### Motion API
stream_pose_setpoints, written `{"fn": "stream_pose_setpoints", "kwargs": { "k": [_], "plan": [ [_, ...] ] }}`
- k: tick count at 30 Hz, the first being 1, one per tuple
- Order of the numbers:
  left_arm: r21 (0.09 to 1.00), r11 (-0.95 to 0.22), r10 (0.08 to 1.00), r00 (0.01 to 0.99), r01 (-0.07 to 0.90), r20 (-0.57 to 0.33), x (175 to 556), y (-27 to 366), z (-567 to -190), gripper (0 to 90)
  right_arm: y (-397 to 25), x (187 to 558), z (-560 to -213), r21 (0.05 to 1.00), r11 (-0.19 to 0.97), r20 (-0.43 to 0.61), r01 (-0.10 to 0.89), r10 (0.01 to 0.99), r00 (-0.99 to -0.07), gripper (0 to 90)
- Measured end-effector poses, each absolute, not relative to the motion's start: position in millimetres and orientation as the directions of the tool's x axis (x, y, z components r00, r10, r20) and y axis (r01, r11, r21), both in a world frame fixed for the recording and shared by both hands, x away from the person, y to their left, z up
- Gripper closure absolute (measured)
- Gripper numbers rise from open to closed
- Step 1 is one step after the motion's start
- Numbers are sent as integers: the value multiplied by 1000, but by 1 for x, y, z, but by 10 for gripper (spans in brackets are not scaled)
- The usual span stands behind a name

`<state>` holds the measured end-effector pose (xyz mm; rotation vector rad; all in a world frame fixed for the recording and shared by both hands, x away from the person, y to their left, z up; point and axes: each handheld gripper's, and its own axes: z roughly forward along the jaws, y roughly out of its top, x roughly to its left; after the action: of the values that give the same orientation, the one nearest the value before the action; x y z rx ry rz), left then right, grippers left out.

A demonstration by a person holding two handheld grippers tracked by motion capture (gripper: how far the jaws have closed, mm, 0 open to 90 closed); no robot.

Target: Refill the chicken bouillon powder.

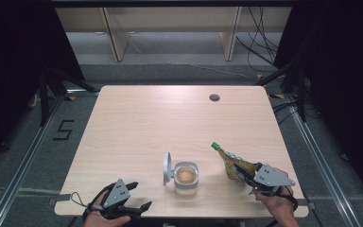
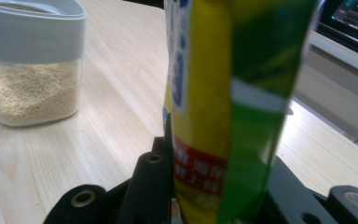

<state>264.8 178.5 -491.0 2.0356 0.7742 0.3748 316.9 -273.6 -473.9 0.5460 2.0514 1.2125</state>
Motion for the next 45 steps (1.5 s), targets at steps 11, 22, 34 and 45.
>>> {"fn": "stream_pose_setpoints", "kwargs": {
  "k": [11, 22, 34, 45],
  "plan": [
    [834, -421, 639, 769, 358, -8, 266, 180, -490, 200, -282, 313, -475, 899, 431, -284, 76, 706, -649, 776],
    [834, -420, 639, 770, 358, -10, 266, 180, -490, 200, -286, 309, -477, 919, 373, -218, 127, 750, -625, 764],
    [832, -424, 639, 769, 359, -6, 267, 180, -490, 201, -297, 301, -479, 929, 318, -146, 192, 788, -598, 726],
    [833, -423, 638, 770, 357, -6, 266, 180, -490, 200, -302, 289, -476, 931, 220, -25, 291, 834, -551, 585]
  ]
}}
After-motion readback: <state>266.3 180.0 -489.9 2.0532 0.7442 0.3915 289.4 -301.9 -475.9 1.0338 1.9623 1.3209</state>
